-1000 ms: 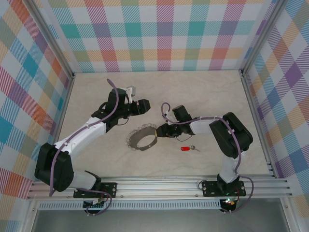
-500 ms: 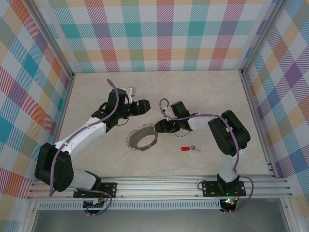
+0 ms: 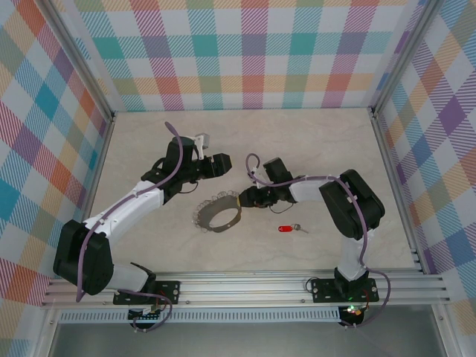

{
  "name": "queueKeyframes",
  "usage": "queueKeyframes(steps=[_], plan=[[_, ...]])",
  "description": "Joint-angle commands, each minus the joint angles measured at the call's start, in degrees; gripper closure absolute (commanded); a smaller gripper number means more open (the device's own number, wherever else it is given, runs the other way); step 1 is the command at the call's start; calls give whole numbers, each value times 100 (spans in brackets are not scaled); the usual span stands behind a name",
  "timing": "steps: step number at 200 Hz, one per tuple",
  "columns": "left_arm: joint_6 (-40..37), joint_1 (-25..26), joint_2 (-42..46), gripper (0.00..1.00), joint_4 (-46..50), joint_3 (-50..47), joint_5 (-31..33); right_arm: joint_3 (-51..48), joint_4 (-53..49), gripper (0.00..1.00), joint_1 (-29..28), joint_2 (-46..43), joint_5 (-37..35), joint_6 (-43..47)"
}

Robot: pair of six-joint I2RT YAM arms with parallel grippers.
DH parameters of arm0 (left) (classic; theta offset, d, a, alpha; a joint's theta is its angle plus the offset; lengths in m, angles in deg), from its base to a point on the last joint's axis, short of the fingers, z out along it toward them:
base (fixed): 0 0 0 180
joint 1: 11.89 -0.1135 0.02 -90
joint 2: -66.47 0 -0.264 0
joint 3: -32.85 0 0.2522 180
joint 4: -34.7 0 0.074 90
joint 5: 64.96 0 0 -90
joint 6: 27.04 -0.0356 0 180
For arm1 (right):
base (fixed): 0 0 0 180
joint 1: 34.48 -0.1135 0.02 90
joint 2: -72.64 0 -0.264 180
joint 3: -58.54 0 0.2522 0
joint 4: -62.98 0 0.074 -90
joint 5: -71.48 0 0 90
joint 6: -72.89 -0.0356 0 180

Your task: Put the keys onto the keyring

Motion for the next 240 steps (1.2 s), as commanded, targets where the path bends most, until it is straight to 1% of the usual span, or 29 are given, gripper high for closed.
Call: queueKeyframes(steps=[1, 51, 121, 147, 159, 176, 201, 209, 214, 233, 237, 240], plan=[[24, -29, 84, 28, -68, -81, -58, -84, 103, 59, -62, -71, 242, -15], [32, -29, 98, 28, -80, -98, -43, -148, 174, 66, -102, -49, 353, -16], [5, -26, 104, 29, -51, -110, -39, -221, 139, 69, -234, -110, 556, 133], [-66, -25, 156, 28, 63, -126, -3, -335, 97, 68, -238, -264, 594, 194], [-153, -32, 210, 28, 196, -136, 12, -397, 79, 65, -232, -382, 553, 182], [-316, -25, 309, 28, 454, -169, 25, -509, 115, 54, -170, -624, 457, 80], [-605, 14, 447, 29, 1019, -215, 82, -707, 195, 43, 13, -1087, 357, -179], [-690, 50, 493, 30, 1111, -246, 89, -743, 144, 39, 62, -1255, 303, -233], [-735, 81, 512, 30, 1354, -271, 87, -753, 96, 37, 85, -1352, 269, -252], [-908, 302, 575, 34, 1725, -329, 188, -686, -336, 28, 118, -1732, 18, -228], [-952, 364, 577, 35, 1794, -338, 208, -680, -423, 25, 125, -1828, -31, -227], [-978, 404, 576, 36, 1853, -336, 241, -677, -483, 19, 126, -1883, -77, -227]])
